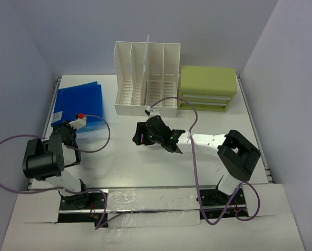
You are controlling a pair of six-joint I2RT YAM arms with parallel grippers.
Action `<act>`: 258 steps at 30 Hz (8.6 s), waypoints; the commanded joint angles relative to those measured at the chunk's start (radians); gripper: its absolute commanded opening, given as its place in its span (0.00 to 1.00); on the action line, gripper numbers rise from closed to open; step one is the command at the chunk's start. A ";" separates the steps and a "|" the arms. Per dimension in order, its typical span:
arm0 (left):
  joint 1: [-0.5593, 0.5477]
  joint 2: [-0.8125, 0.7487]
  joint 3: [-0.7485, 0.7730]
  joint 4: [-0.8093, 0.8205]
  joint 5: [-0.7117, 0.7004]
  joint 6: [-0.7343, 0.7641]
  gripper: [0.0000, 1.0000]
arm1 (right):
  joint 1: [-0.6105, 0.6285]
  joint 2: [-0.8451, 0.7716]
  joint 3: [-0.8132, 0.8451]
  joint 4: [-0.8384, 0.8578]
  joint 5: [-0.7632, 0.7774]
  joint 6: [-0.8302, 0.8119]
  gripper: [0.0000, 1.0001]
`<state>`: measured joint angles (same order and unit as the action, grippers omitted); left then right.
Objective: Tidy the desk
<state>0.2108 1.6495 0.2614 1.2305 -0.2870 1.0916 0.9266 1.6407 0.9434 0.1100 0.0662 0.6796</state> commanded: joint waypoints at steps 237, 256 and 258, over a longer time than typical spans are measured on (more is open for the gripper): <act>-0.186 -1.045 0.148 -1.707 0.102 -0.213 0.48 | -0.029 0.809 0.242 1.250 -0.312 1.060 0.92; 0.209 -0.537 0.431 -1.577 0.344 -0.560 0.53 | -0.029 0.707 0.427 0.525 -0.280 0.658 0.73; 0.259 -0.465 0.449 -1.546 0.363 -0.595 0.54 | -0.028 0.714 0.442 0.515 -0.293 0.653 0.72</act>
<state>0.3867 1.1047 0.6333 -0.4260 -0.0191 0.5829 0.8989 2.3772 1.3469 0.7728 -0.2363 1.4149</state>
